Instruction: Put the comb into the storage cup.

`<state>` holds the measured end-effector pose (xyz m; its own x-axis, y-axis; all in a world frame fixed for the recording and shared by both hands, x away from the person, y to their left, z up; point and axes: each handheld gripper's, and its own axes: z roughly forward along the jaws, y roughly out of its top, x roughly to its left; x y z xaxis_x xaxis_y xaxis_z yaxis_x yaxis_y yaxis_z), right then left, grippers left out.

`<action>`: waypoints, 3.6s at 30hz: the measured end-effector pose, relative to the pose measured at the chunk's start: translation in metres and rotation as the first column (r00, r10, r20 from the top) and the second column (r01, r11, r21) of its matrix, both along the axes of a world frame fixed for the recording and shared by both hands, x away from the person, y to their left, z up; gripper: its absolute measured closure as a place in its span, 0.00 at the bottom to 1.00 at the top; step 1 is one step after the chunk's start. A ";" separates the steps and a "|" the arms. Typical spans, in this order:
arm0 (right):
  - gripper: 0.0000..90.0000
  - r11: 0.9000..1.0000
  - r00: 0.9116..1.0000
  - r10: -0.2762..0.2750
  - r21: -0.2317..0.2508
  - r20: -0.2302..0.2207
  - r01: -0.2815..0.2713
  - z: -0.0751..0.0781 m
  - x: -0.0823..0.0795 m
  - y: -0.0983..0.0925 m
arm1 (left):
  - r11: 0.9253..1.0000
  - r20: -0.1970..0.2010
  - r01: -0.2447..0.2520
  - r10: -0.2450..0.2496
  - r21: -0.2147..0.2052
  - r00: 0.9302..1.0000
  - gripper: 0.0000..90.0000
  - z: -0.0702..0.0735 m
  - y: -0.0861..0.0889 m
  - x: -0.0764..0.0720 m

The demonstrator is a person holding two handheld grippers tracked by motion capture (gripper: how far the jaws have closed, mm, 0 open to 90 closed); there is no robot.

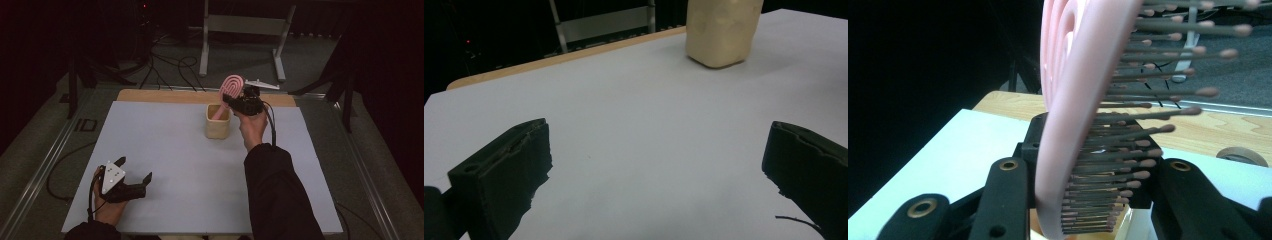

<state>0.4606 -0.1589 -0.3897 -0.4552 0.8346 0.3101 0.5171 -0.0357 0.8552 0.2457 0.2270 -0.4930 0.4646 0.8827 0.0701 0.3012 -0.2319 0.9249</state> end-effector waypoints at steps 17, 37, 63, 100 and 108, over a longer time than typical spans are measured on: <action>0.70 1.000 1.000 0.001 -0.009 -0.004 -0.001 -0.003 0.000 0.002 | 1.000 0.000 0.000 0.000 0.001 1.000 0.00 0.000 0.000 0.000; 0.70 0.999 1.000 0.004 -0.037 -0.007 -0.004 -0.008 0.001 0.007 | 1.000 0.002 -0.006 0.006 -0.001 1.000 0.00 0.000 0.001 -0.001; 0.69 0.998 1.000 0.016 -0.058 -0.017 -0.017 -0.014 0.003 0.015 | 1.000 0.002 -0.005 0.005 -0.002 1.000 0.00 0.000 0.001 -0.001; 0.69 0.998 0.999 0.020 -0.062 -0.034 -0.022 -0.022 0.005 0.018 | 1.000 0.004 -0.006 0.006 -0.003 1.000 0.00 0.000 0.001 -0.001; 0.69 0.998 0.999 0.021 -0.059 -0.040 -0.023 -0.024 0.006 0.019 | 1.000 0.004 -0.005 0.005 -0.003 1.000 0.00 0.000 0.001 -0.001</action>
<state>0.4670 -0.1403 -0.4138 -0.4623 0.8419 0.2783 0.5502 0.0262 0.8346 0.2444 0.2284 -0.4929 0.4600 0.8852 0.0696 0.2988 -0.2281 0.9267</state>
